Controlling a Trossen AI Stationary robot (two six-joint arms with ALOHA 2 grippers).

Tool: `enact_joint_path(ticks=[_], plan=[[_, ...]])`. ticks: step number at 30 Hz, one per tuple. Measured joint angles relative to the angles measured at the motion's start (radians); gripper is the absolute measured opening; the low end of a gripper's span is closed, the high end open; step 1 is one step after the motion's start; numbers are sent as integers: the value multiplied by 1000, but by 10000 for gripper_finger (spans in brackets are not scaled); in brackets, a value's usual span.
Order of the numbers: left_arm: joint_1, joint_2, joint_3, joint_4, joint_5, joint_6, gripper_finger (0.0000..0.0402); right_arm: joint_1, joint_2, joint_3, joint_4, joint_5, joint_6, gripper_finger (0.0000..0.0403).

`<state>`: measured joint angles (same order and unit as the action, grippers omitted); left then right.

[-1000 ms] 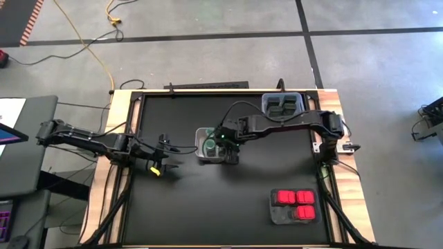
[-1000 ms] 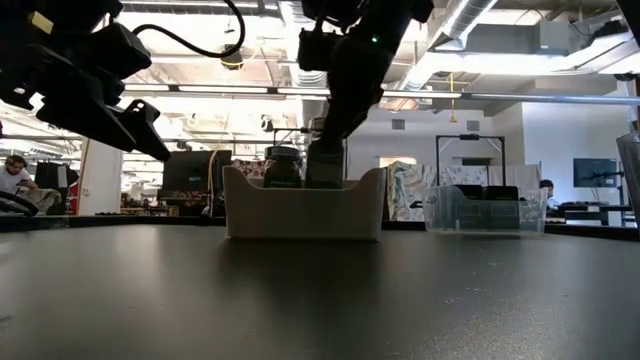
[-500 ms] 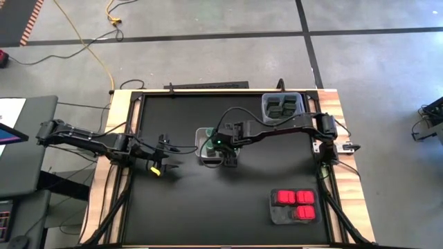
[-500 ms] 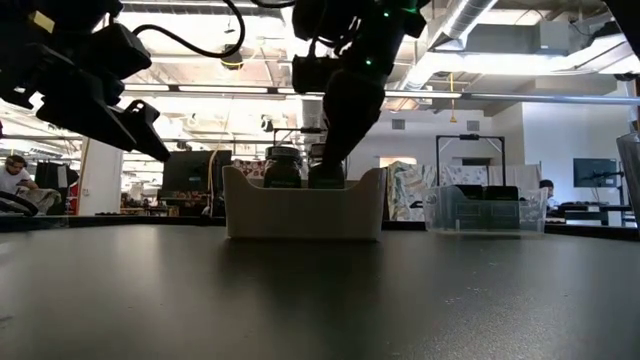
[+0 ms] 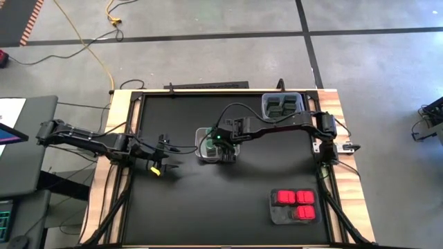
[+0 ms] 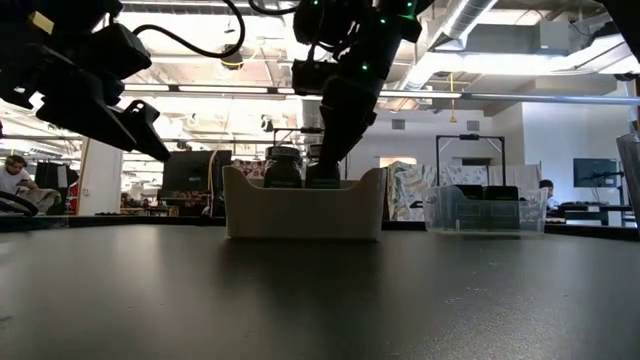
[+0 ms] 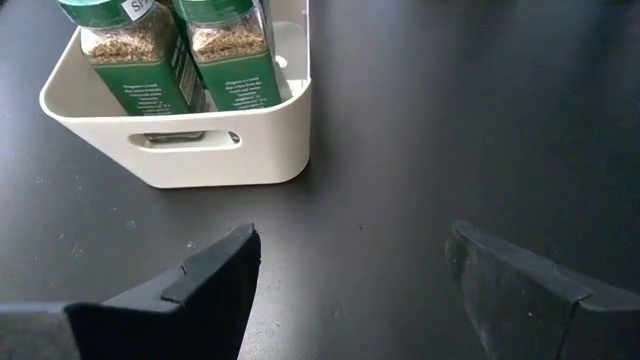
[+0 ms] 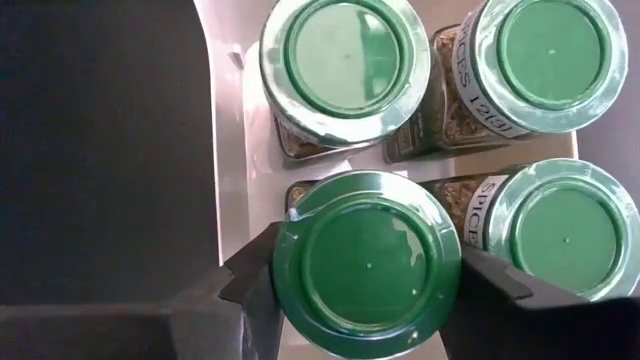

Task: Sort spices by type
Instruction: Put the green seasoning bottle into the white bin

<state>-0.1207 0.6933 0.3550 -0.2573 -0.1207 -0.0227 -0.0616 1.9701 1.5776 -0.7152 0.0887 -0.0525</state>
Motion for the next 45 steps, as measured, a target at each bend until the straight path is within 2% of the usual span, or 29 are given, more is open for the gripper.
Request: enact_joint_path(ticks=[6,15,45], plan=[[0,0,0,0,0,0,306,0,0,0,-2,0,-5,223],[0,0,0,0,0,0,306,0,0,0,-9,-4,-1,252],[0,0,0,0,0,-6,306,0,-2,1,-9,-4,0,256]])
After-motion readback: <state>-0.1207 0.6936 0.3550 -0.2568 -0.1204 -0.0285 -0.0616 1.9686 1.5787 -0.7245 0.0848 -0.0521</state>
